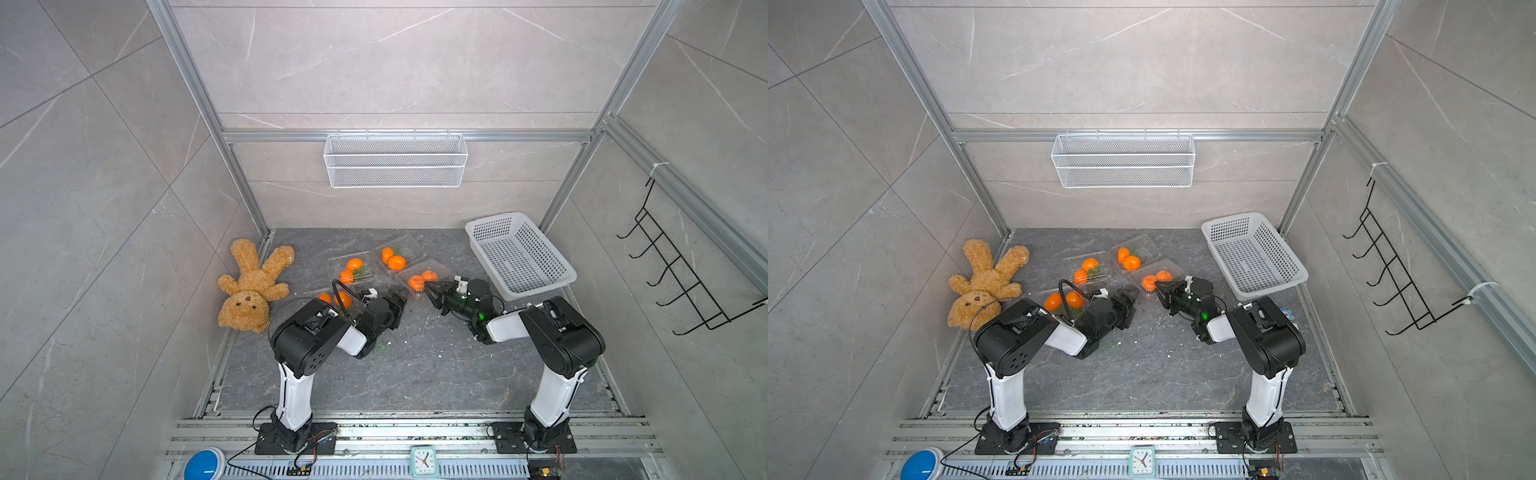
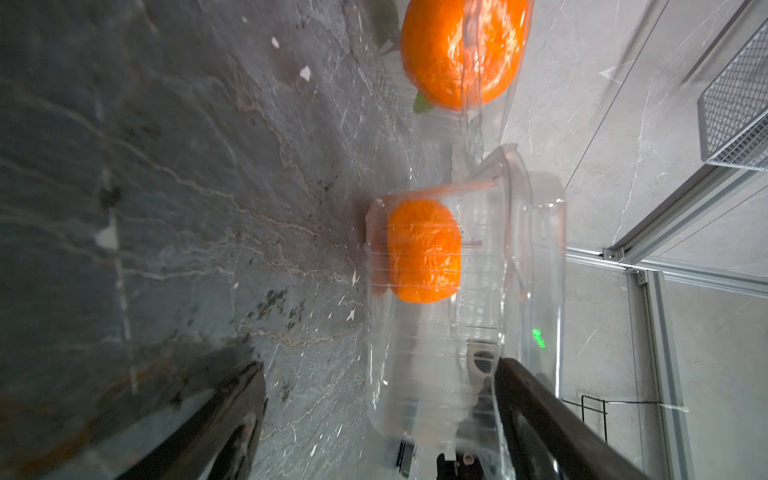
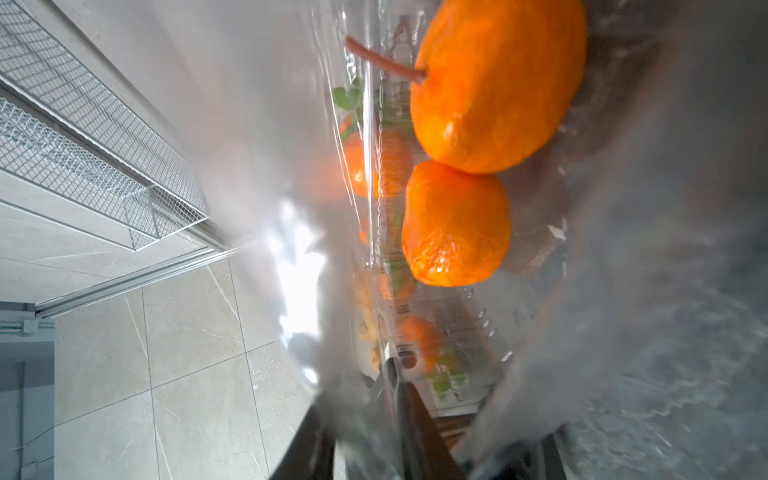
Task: Take oranges out of containers
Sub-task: Open the packing box at the center of the board.
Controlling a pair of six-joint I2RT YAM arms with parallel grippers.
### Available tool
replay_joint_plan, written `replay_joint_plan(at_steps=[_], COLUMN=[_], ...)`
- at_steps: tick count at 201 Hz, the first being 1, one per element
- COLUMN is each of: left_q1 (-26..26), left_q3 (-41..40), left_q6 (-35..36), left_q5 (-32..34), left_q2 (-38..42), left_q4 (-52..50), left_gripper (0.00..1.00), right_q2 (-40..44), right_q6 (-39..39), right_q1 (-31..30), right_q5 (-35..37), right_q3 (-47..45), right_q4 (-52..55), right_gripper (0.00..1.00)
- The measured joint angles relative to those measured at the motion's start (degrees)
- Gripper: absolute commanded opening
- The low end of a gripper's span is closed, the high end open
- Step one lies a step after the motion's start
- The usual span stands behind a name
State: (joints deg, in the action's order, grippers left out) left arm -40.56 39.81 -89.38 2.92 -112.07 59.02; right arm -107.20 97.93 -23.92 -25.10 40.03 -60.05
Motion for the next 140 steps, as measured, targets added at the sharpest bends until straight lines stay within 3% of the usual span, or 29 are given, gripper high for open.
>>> replay_joint_plan(at_steps=[84,140], left_q1=[-2.2,-0.9], left_q3=[0.8,-3.3], left_q6=[0.0,0.0], left_q5=[-2.9,-3.3], left_q2=[-0.8,0.5], left_q4=[0.4,2.8], left_gripper=[0.88,0.88], right_q2=[-2.4,-2.4], right_q6=[0.0,-1.5], right_q1=[-4.0,-4.2], right_q5=[-3.4,-4.6], right_q3=[3.0,4.3], right_q4=[-4.9,-2.7], right_gripper=[0.33,0.43])
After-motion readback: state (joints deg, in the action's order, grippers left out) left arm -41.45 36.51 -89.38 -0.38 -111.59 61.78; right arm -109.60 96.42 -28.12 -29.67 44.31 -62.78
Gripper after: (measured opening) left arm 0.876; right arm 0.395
